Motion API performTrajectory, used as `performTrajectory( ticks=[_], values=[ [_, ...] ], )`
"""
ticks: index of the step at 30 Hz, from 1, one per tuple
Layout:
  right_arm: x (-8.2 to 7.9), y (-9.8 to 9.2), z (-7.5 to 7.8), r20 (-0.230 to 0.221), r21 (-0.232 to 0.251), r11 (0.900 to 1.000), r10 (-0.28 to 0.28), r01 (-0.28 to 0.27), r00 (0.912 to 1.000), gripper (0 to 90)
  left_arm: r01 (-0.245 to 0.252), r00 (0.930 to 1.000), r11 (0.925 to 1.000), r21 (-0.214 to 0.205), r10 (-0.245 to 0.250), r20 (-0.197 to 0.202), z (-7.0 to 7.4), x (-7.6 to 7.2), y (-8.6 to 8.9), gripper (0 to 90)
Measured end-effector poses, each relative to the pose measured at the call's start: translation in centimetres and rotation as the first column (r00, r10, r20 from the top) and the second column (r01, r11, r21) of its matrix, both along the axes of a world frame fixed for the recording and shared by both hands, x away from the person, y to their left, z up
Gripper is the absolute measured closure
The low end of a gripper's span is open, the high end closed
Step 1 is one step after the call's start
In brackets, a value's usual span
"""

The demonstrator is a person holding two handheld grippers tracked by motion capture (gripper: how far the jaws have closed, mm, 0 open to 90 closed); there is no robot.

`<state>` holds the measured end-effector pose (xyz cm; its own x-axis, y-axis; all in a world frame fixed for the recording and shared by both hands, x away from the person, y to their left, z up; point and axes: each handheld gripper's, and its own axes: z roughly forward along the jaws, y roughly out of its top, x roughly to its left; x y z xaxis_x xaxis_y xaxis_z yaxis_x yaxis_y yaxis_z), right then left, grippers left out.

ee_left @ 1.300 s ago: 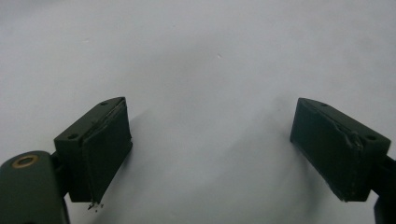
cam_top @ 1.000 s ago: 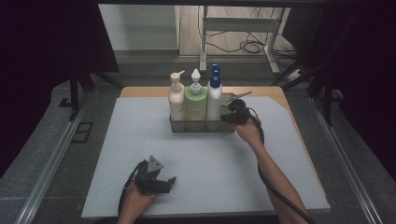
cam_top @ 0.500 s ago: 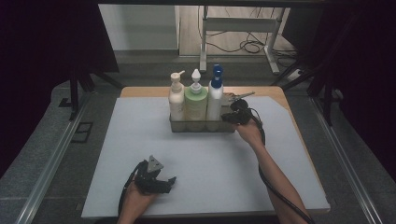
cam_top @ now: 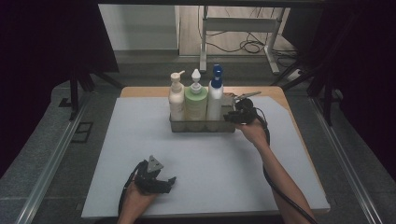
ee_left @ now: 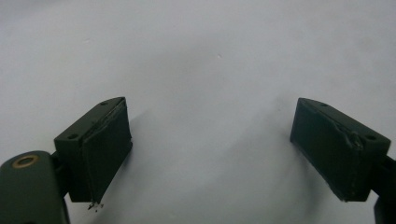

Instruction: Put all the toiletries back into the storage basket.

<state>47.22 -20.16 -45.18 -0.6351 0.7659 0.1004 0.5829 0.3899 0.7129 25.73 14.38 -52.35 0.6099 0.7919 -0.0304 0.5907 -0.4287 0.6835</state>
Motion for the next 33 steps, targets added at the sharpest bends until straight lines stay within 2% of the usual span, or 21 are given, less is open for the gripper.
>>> performTrajectory(
  ticks=[15,33],
  values=[
    [-1.2,-0.6,1.3,0.034,0.013,0.9995,0.028,-0.028,0.999,43.2,0.0,1.0,1.0,-0.001,0.0,0.0,0.0,0.0,0.0,12.1],
    [-3.7,-1.7,2.8,0.084,-0.021,0.9985,0.052,-0.051,0.9951,19.6,-0.002,1.0,1.0,-0.004,0.002,0.001,0.0,0.0,0.0,12.1]
  ],
)
